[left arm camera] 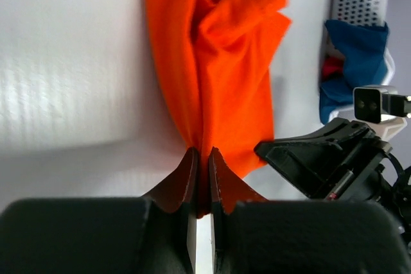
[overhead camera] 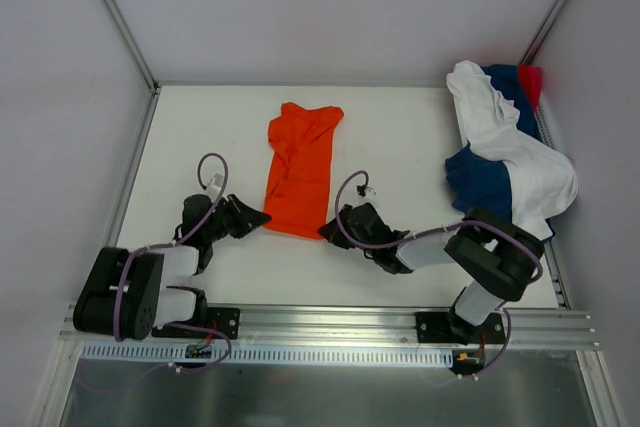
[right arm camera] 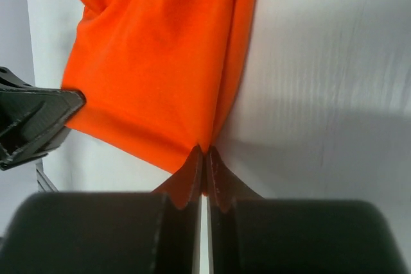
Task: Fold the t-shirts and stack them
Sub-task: Grab one side of the 2/3 rectangular tshirt with both arms, then fold the long partially folded tshirt into a neat square
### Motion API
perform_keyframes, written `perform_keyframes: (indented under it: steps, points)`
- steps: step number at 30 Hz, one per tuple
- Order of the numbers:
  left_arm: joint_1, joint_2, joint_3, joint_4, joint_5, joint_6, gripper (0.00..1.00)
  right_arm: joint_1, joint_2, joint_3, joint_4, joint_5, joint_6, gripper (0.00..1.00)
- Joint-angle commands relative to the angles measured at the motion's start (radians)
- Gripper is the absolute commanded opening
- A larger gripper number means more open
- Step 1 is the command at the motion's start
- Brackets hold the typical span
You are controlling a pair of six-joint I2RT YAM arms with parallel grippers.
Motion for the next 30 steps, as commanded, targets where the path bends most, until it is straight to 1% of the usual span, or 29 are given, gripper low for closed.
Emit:
perform_keyframes:
  steps: [1,2,3,4,5,6,7,8,11,16,19,24,28,30]
  points:
    - [-0.013,-0.19,-0.022,-0.167,-0.02,0.03,0.0,0.055,-0.15,-0.02,-0.17,0.129,-0.014,0.0]
    - [-0.026,-0.296,-0.019,-0.218,-0.034,0.037,0.0,0.069,-0.178,-0.014,-0.228,0.152,-0.019,0.01]
    - [-0.03,-0.347,-0.012,-0.329,-0.066,0.041,0.0,0.101,-0.204,-0.006,-0.264,0.173,-0.022,0.0]
    - [-0.035,-0.402,-0.006,-0.383,-0.083,0.052,0.0,0.115,-0.231,0.003,-0.303,0.218,-0.025,0.0]
    - [-0.038,-0.5,0.003,-0.433,-0.098,0.058,0.0,0.127,-0.277,0.032,-0.342,0.239,-0.034,0.0]
    - [-0.043,-0.539,0.026,-0.48,-0.112,0.063,0.0,0.147,-0.297,0.047,-0.412,0.256,-0.042,0.0]
    - [-0.044,-0.576,0.04,-0.558,-0.131,0.073,0.0,0.155,-0.313,0.064,-0.445,0.285,-0.048,0.0]
    - [-0.046,-0.629,0.052,-0.586,-0.134,0.077,0.0,0.161,-0.336,0.081,-0.492,0.296,-0.054,0.0]
    - [-0.046,-0.674,0.096,-0.632,-0.125,0.075,0.0,0.172,-0.35,0.15,-0.538,0.325,-0.086,0.01]
    - [-0.047,-0.642,0.135,-0.634,-0.115,0.084,0.0,0.172,-0.31,0.245,-0.595,0.376,-0.155,0.0]
    - [-0.047,-0.591,0.178,-0.634,-0.134,0.104,0.0,0.158,-0.269,0.307,-0.617,0.397,-0.195,0.0]
    - [-0.047,-0.438,0.32,-0.631,-0.171,0.152,0.0,0.094,-0.195,0.406,-0.641,0.384,-0.249,0.01]
    - [-0.047,-0.291,0.437,-0.597,-0.16,0.179,0.0,0.04,-0.129,0.506,-0.663,0.353,-0.301,0.0]
    - [-0.047,-0.225,0.468,-0.574,-0.154,0.184,0.0,0.011,-0.111,0.534,-0.667,0.335,-0.313,0.0]
